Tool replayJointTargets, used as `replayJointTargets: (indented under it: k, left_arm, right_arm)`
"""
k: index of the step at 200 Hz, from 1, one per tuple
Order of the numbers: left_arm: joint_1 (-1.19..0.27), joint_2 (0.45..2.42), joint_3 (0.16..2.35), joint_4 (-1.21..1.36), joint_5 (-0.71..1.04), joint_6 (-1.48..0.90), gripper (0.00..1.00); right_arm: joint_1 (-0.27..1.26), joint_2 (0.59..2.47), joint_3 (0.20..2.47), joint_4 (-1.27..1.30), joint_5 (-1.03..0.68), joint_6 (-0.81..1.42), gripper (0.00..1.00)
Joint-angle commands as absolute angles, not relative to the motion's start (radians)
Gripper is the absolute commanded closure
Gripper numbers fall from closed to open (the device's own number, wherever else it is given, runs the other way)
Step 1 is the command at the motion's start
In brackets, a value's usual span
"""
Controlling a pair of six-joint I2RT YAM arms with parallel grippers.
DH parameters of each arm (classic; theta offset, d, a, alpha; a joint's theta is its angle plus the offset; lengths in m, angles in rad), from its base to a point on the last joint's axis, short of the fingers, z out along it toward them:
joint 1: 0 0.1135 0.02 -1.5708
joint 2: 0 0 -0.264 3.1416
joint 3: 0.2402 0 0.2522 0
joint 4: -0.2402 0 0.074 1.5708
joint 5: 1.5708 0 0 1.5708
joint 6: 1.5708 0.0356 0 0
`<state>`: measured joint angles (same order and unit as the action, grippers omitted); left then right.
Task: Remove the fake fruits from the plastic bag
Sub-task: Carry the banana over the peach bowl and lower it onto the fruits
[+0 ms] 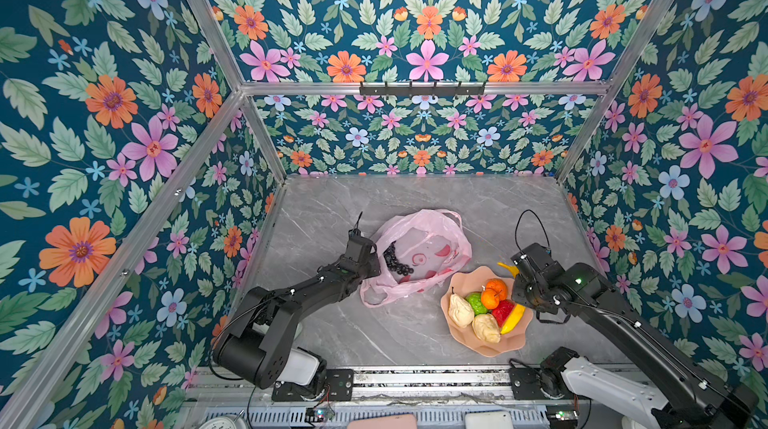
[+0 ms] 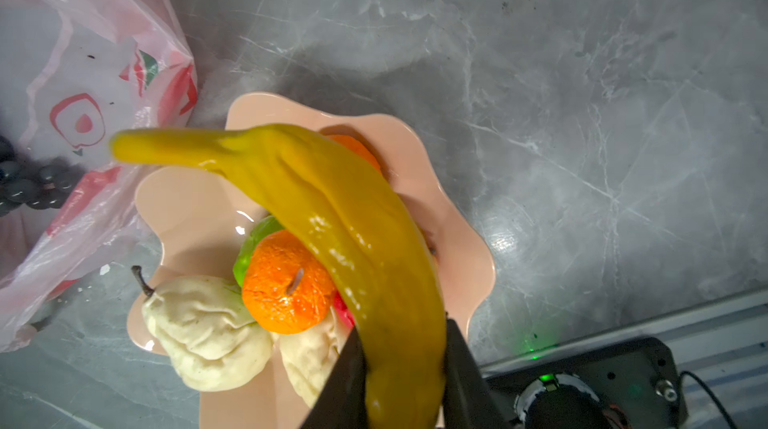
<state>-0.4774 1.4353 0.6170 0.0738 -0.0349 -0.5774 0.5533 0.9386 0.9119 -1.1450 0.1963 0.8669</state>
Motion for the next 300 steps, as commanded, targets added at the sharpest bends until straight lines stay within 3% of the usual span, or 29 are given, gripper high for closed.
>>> replayJointTargets:
  k: [1, 176, 300]
  left_arm:
    - [-0.477, 1.44, 0.62, 0.078, -0.034, -0.575, 1.0]
    - [-0.477, 1.442, 0.611, 0.081, -0.029, -0.578, 1.0]
    - [-0.477, 1.453, 0.616, 0.084, -0.025, -0.581, 1.0]
  right_arm:
    - [0.554, 0.919, 0.885, -1.171, 0.192, 0.933, 0.82]
    - [0.507, 0.945, 0.706, -1.061, 0.155, 0.916, 0.82]
    - [0.507, 0.956, 0.698, -1.049, 0.159, 0.908, 0.59]
